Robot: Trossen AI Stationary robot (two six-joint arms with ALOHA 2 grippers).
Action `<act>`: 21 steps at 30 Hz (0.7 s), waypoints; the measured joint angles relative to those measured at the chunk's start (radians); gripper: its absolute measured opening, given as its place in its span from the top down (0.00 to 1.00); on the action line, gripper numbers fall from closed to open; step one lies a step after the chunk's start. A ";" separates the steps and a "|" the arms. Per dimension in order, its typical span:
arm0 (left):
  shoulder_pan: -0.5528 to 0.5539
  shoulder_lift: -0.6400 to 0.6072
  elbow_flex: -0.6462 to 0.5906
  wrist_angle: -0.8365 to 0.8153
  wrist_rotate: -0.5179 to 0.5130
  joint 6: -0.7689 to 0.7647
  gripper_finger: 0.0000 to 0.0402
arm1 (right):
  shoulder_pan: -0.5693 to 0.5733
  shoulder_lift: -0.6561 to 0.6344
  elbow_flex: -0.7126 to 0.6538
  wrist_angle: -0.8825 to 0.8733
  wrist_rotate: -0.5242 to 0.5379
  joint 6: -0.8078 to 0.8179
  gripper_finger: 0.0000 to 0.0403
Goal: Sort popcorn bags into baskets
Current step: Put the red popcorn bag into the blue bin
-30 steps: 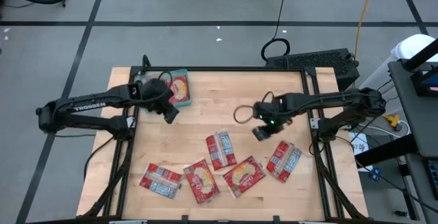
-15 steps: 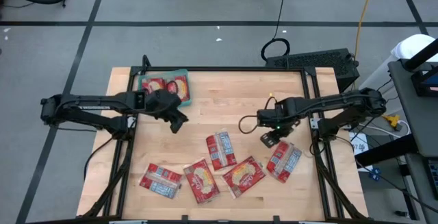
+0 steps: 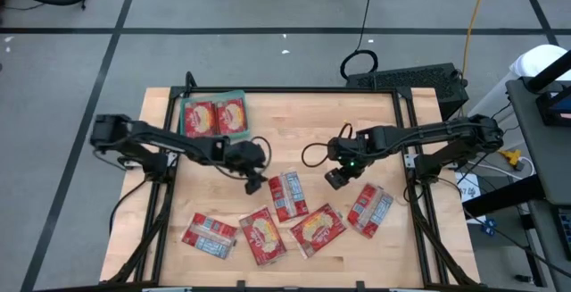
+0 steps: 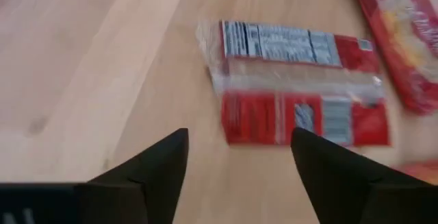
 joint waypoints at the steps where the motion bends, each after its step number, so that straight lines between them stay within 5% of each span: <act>1: -0.003 0.028 0.000 0.039 -0.005 0.026 0.34 | 0.000 0.000 0.000 0.002 0.000 0.013 0.55; 14: -0.029 0.317 0.001 0.396 -0.004 0.122 0.34 | 0.002 0.000 0.000 0.033 -0.002 0.090 0.55; 21: -0.056 0.389 0.006 0.436 -0.021 0.111 0.62 | 0.002 0.000 0.000 0.072 0.031 0.070 0.56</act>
